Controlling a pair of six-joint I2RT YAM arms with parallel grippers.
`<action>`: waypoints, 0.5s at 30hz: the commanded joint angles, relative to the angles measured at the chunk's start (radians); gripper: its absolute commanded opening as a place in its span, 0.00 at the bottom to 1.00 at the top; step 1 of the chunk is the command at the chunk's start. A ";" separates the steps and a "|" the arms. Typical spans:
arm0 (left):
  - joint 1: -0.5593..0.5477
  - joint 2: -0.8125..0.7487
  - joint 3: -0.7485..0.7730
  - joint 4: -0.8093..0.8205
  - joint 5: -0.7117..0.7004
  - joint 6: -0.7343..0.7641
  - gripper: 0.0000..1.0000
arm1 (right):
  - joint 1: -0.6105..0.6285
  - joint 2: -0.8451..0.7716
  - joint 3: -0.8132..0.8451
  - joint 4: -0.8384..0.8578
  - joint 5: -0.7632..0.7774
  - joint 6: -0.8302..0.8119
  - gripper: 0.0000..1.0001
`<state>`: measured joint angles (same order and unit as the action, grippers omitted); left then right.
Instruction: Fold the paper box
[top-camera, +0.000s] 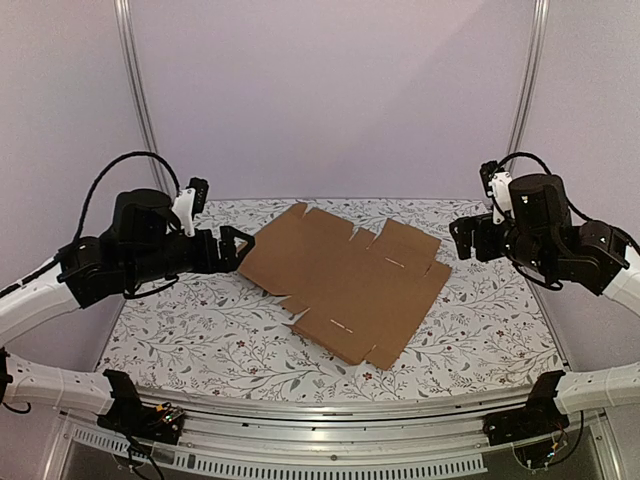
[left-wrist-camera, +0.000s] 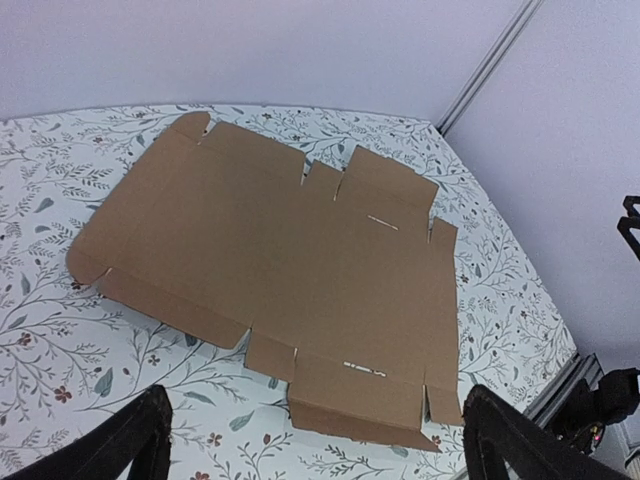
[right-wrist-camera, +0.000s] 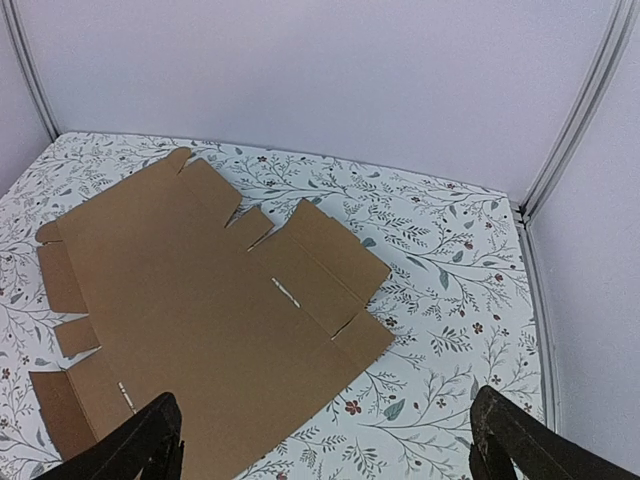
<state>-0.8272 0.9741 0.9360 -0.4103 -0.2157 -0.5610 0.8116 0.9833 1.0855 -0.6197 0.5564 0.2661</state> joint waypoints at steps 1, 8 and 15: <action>0.016 0.013 0.010 -0.024 0.008 -0.031 1.00 | 0.007 -0.020 -0.041 -0.054 0.060 0.021 0.99; 0.031 0.020 -0.034 0.021 0.031 -0.132 1.00 | 0.006 -0.003 -0.026 -0.103 0.055 -0.070 0.99; 0.080 0.077 -0.095 0.111 0.103 -0.324 1.00 | 0.007 -0.003 -0.039 -0.113 0.040 -0.096 0.99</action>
<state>-0.7887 1.0103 0.8848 -0.3603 -0.1741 -0.7464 0.8116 0.9726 1.0546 -0.7059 0.5926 0.1947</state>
